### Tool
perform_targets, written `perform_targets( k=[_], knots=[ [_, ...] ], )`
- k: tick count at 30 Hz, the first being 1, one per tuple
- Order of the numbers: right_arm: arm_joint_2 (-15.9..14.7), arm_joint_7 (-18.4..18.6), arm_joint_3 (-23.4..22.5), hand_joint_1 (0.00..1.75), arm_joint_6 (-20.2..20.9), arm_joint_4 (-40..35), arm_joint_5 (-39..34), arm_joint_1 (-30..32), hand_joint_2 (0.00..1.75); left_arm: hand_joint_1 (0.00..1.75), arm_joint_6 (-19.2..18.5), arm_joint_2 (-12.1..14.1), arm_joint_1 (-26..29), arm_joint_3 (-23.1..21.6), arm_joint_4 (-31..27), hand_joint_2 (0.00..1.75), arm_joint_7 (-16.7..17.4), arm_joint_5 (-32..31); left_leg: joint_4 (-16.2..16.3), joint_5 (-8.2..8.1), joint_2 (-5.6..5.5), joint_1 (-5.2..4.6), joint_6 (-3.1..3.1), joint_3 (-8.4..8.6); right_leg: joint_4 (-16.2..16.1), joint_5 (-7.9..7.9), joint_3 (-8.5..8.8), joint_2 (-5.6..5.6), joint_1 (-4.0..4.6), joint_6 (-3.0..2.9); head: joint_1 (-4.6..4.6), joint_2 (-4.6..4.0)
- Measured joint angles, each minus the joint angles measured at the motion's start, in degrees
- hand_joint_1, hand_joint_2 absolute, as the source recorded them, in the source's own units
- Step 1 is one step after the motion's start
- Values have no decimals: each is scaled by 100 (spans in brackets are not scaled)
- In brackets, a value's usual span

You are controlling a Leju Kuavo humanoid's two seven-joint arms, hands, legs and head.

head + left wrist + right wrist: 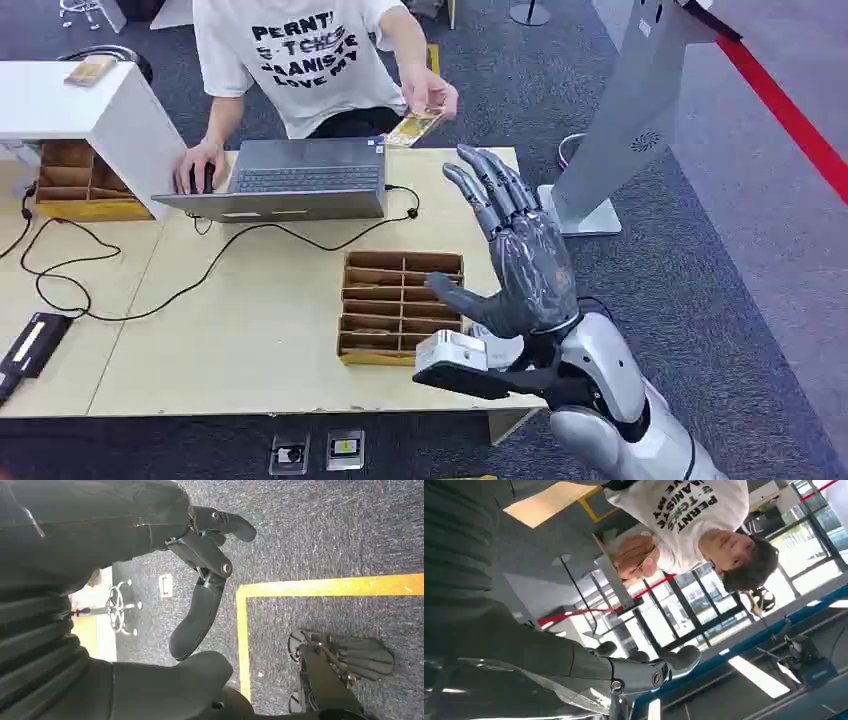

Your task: Pass the card to the sensor for recognition and then transmit it.

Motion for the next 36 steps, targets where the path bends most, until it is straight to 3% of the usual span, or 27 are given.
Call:
perform_targets(
  k=[6, 17, 34, 35, 36],
  knots=[
    [116, 31, 333, 0, -90, 527, 346, -498, 175, 21, 17, 2, -1, 0, 0, 175, 2, 24, 0, 0, 0, 0, 0, -1, 1, 0, 0, 1, 0, 0, 0, 0],
    [595, 2, 910, 0, -665, 2110, 442, -1524, 175, 24, 28, 2, -2, -53, 0, 175, 2, 55, 0, 2, -1, 0, -3, 0, 5, 0, 0, 0, 0, 0, 2, 0],
    [927, 46, 1299, 0, -874, 3388, 46, -1997, 175, 35, 22, 11, -2, -171, 0, 175, 15, 70, 0, 2, -1, 1, -3, 1, 6, 0, -2, 1, 1, -1, 2, 0],
    [944, 46, 1301, 2, -879, 3427, 37, -1999, 175, 35, 20, 13, -2, -186, 0, 175, 15, 70, 0, 2, -1, 1, -3, 1, 6, 0, -2, 1, 1, -1, 2, 0],
    [949, 46, 1303, 17, -885, 3454, 37, -2001, 175, 35, 17, 15, -1, -192, 0, 175, 15, 70, 0, 2, -1, 1, -3, 1, 6, 0, -2, 0, 1, -1, 2, 0]
  ],
)
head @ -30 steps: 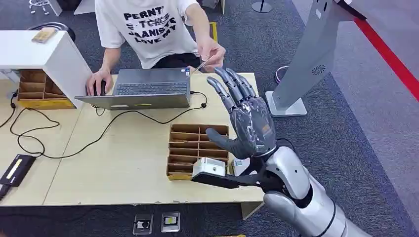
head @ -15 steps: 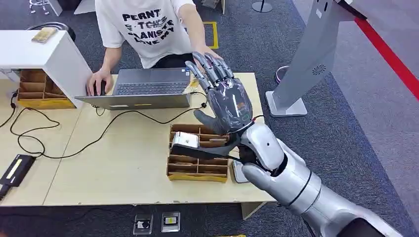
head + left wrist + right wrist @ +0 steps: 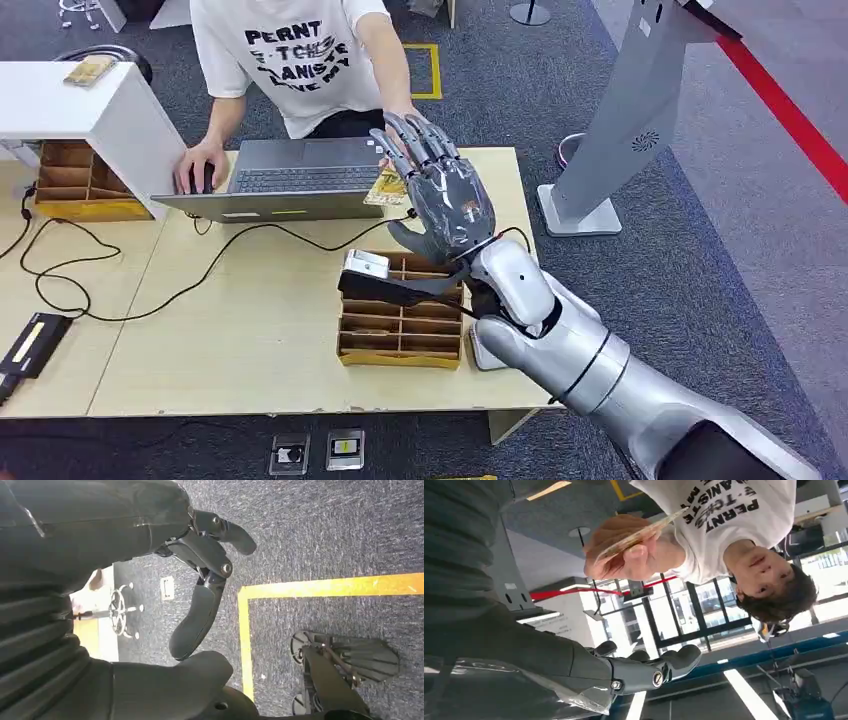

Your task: Pass the card to the sensor for recognition and then transmit it.

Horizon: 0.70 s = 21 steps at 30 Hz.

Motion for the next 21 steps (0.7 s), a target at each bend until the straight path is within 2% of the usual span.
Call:
perform_targets(
  k=[1, 2, 3, 4, 5, 21],
  knots=[
    [11, 0, 0, 37, -5, 20, -2, -1, 175, 37, -2, 2, 0, -4, 0, 175, 0, 0, 0, 0, 0, 0, 0, 0, 0, 0, 0, 0, 0, 0, 0, 0],
    [24, 0, 0, 37, -11, 48, -2, -4, 175, 37, -2, 4, 0, -9, 0, 175, 0, 0, 0, 0, 0, 0, 0, 0, 0, 0, 0, 0, 0, 0, 0, 0],
    [39, 2, 4, 106, -13, 83, -4, -10, 175, 37, -4, 7, 0, -28, 0, 175, 0, 0, 0, 0, 0, 0, 0, 0, 0, 0, 0, 1, 0, 0, 0, 0],
    [50, 9, 7, 161, -13, 109, -13, -15, 175, 38, -7, 11, -1, -48, 0, 175, 0, 0, 0, 0, 0, 0, 0, 0, 0, 0, -1, 1, 0, 0, 0, 0],
    [55, 15, 7, 175, -11, 125, -24, -17, 175, 38, -13, 13, 0, -50, 0, 175, 0, 0, 0, 0, 0, 0, 0, 0, 0, 0, -1, 0, 0, 0, 0, 0],
    [37, 181, 55, 175, -9, 190, -79, -24, 175, 44, -22, 42, 0, -138, 0, 175, -2, 4, 0, 0, 1, 0, 0, 1, 0, 0, -2, 2, 0, 0, 0, 0]
  ],
)
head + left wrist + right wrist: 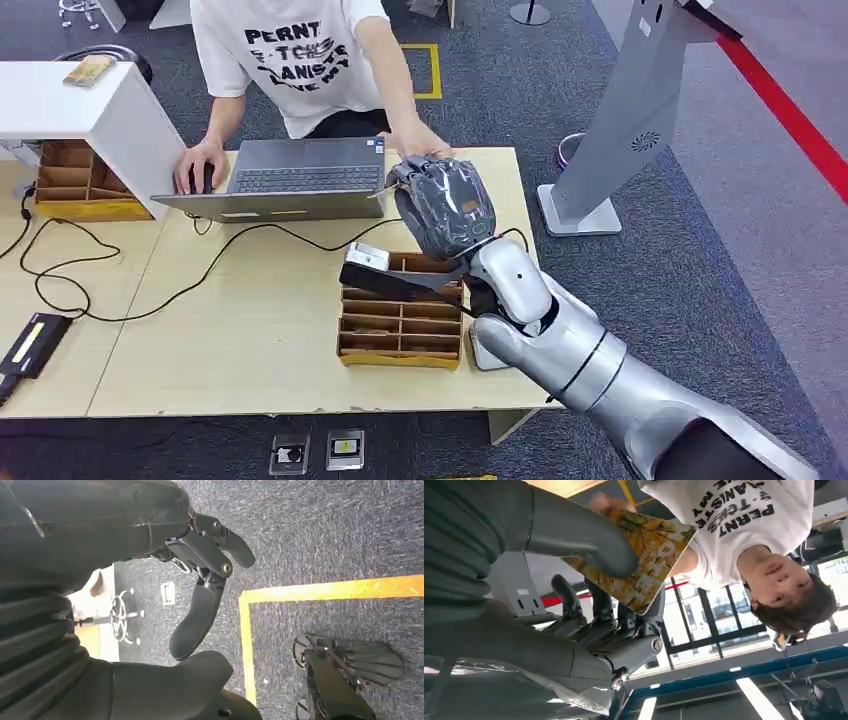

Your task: Pass the card to the sensor for recognition and then transmit it.

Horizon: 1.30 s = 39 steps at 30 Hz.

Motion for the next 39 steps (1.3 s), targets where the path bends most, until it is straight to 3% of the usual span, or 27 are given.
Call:
perform_targets(
  k=[21, 29, 39],
  knots=[
    [-18, -24, 74, 175, -7, 0, -407, 1, 175, 45, 24, 13, -1, -101, 0, 175, -15, 140, 0, 0, 1, 0, 0, 0, 0, 0, -2, 1, 0, -1, 0, 0],
    [13, -256, 74, 175, -116, -2, -1251, 2, 175, 45, 59, 17, -1, -101, 0, 175, -15, 278, 0, 0, 1, 0, 0, 0, 0, 0, -2, 0, 0, -1, 0, 0],
    [52, -921, -201, 175, -328, -138, -3378, 31, 175, 44, 151, 17, 0, -98, 0, 175, -15, 525, 0, 0, 1, 0, 0, 0, 0, 0, -2, 1, 0, -1, 0, 0]
  ],
)
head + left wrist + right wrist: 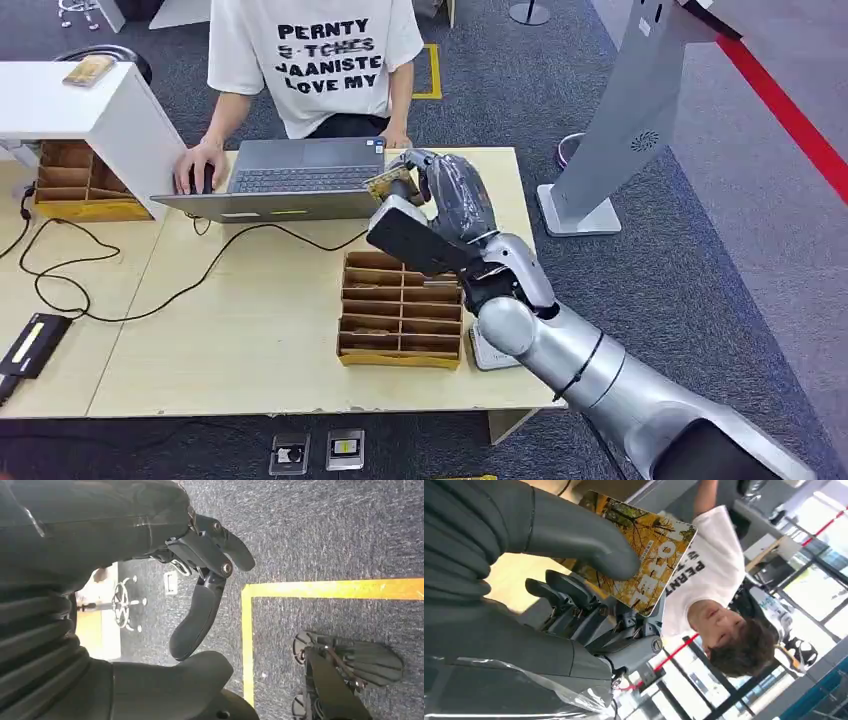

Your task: Pass the card to the sensor for recognition and then transmit it.

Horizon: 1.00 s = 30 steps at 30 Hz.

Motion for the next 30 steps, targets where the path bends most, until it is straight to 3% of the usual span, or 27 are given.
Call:
perform_targets(
  k=[8, 17, 30],
  knots=[
    [-77, -500, -432, 175, -55, -439, -1513, 292, 175, 44, 9, 0, 5, 2, 0, 175, 0, 122, 2, 6, 0, 0, -6, 76, 0, 2, -10, 0, 0, 1, 0, 0],
    [-365, -537, -826, 175, -94, -1167, -1995, 679, 175, 45, 20, -9, 14, 2, 0, 175, 0, 181, 2, 6, 3, -1, -6, 80, 2, 3, -9, 7, -1, 0, 0, 0],
    [-1217, -328, -1634, 175, -218, -2389, -2440, 1689, 175, 45, 35, -26, 9, 2, 0, 175, -28, 312, 3, 5, 10, -1, -7, 82, 2, 3, -11, 8, -2, 0, 0, 0]
  ],
)
